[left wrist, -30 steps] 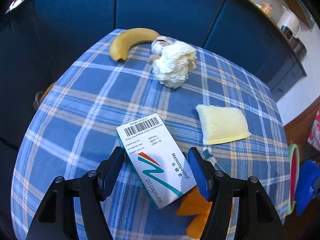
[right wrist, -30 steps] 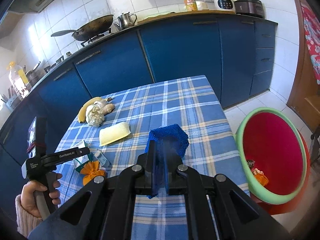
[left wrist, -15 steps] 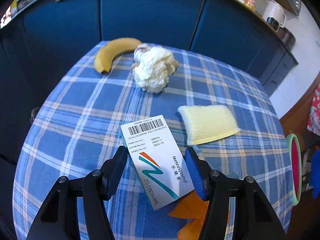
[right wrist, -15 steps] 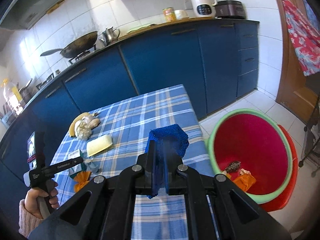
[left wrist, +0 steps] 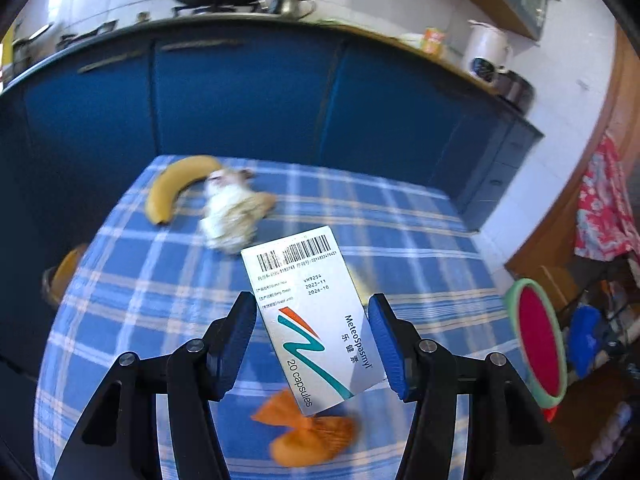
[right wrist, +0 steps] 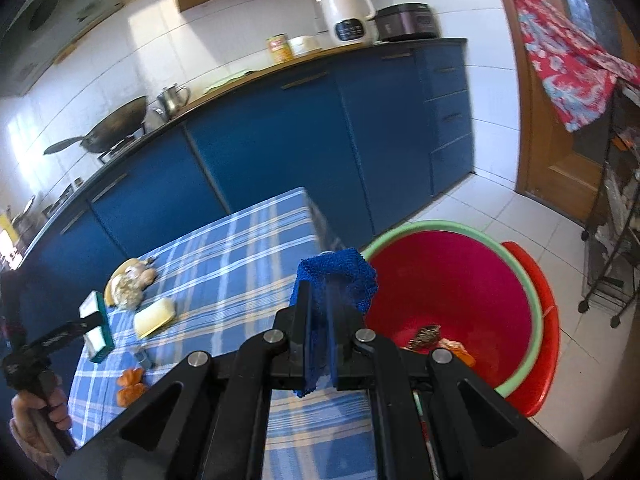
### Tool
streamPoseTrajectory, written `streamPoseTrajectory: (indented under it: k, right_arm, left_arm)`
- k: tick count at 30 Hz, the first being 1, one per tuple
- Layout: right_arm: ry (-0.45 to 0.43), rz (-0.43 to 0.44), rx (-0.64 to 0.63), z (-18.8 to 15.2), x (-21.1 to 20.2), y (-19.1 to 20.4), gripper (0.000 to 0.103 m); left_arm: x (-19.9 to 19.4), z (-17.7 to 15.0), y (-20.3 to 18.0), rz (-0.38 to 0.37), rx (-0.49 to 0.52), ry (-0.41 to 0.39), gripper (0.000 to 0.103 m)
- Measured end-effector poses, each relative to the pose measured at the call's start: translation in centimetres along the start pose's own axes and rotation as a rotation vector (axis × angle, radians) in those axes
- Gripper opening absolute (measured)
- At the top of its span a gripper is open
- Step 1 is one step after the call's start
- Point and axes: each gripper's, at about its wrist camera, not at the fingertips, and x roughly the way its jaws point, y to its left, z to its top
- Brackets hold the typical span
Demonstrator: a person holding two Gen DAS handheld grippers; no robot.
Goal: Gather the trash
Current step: 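Carry the box and blue cloth over the red basin and open both tools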
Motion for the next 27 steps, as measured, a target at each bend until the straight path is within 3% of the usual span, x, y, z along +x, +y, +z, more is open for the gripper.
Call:
streamPoseTrajectory:
  k: [9, 22, 27]
  right_arm:
    - [0.014, -0.085, 0.082, -0.1, 0.6, -5.2, 0.009]
    - [0.097, -0.133, 0.165, -2.3, 3.0, -11.0, 0.014]
    - [0.085, -0.136, 0.18, -2.5, 2.4, -12.2, 0.027]
  left_arm:
    - [0.4, 0.2, -7.7, -0.141, 0.101, 0.025, 0.06]
    - [2.8, -1.4, -17.7, -0.258, 0.245, 0.078, 0.06]
    - [4.1, -2.4, -20.6, -0.287, 0.29, 0.108, 0.059]
